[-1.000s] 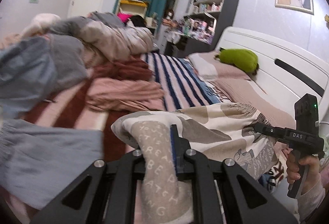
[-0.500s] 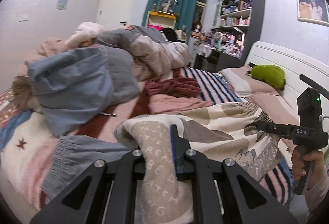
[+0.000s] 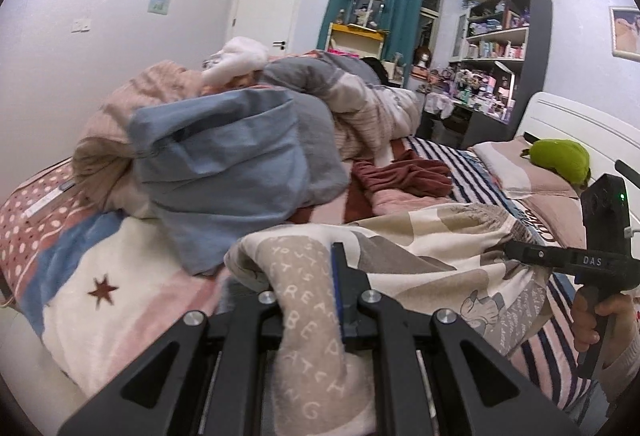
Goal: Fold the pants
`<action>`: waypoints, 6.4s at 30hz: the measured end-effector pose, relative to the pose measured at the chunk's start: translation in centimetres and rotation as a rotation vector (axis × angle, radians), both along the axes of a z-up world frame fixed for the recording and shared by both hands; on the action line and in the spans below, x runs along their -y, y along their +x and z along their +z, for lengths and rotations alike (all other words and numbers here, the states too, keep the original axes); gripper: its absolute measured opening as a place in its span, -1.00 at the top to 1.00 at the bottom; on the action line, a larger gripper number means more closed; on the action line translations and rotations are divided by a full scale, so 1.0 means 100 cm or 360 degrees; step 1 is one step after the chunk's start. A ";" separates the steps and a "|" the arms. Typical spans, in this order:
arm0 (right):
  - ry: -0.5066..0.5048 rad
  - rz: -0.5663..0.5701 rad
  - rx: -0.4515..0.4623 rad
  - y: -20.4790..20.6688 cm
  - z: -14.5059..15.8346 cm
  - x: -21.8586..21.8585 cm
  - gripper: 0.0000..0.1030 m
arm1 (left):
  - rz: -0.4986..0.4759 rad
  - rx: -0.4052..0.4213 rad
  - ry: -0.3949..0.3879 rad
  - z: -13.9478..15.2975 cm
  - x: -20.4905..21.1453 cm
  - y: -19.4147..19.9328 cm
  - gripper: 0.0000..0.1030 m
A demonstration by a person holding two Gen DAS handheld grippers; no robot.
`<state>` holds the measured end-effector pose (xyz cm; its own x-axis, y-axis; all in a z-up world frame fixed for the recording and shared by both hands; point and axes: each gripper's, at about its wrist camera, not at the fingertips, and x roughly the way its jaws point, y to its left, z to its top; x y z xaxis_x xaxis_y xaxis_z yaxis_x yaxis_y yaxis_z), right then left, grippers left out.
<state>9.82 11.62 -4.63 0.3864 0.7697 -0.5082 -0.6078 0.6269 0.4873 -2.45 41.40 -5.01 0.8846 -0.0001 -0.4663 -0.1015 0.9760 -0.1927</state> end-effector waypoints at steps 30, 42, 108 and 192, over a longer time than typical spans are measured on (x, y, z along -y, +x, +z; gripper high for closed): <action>-0.0180 0.0098 -0.0224 0.010 -0.074 -0.034 -0.06 | 0.0042 -0.0338 -0.0237 -0.075 -0.047 0.024 0.18; -0.0116 0.0002 0.0033 -0.024 -0.054 -0.015 0.66 | -0.0022 -0.0317 -0.0043 -0.059 -0.026 0.051 0.68; -0.0339 -0.0517 0.0839 -0.156 0.038 0.335 -0.98 | 0.0175 0.0253 0.0356 0.036 0.395 -0.033 -0.96; -0.0309 -0.0594 0.0855 -0.177 0.054 0.347 -0.98 | 0.0144 0.0297 0.0384 0.050 0.420 -0.056 -0.98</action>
